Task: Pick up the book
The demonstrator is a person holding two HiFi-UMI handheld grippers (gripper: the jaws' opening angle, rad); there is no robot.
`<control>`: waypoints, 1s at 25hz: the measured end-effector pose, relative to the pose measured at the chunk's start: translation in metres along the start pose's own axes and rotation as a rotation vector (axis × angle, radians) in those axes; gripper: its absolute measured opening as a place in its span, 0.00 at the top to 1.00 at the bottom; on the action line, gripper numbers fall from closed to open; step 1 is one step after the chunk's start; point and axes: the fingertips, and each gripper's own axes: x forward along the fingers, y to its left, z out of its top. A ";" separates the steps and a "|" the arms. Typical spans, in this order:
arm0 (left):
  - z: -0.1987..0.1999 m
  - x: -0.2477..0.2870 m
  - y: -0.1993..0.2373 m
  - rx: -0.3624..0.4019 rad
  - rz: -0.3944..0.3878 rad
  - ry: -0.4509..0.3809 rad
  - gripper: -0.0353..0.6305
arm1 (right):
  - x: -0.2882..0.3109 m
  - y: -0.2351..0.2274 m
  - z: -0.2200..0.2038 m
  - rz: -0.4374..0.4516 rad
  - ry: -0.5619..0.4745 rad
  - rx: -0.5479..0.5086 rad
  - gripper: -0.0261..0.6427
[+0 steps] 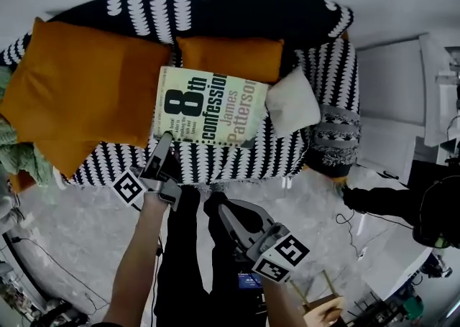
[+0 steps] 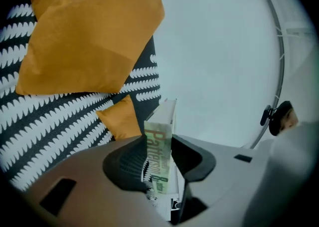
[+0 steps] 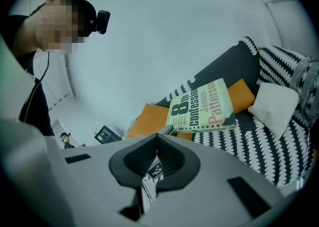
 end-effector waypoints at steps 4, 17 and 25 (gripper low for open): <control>-0.008 0.001 -0.041 0.008 -0.046 -0.021 0.70 | -0.025 0.004 0.021 0.004 -0.018 -0.033 0.94; -0.033 -0.046 -0.169 0.001 -0.115 -0.119 0.70 | -0.112 0.038 0.079 0.038 -0.072 -0.129 0.94; -0.049 -0.078 -0.222 -0.046 -0.110 -0.201 0.70 | -0.144 0.050 0.116 0.088 -0.057 -0.181 0.94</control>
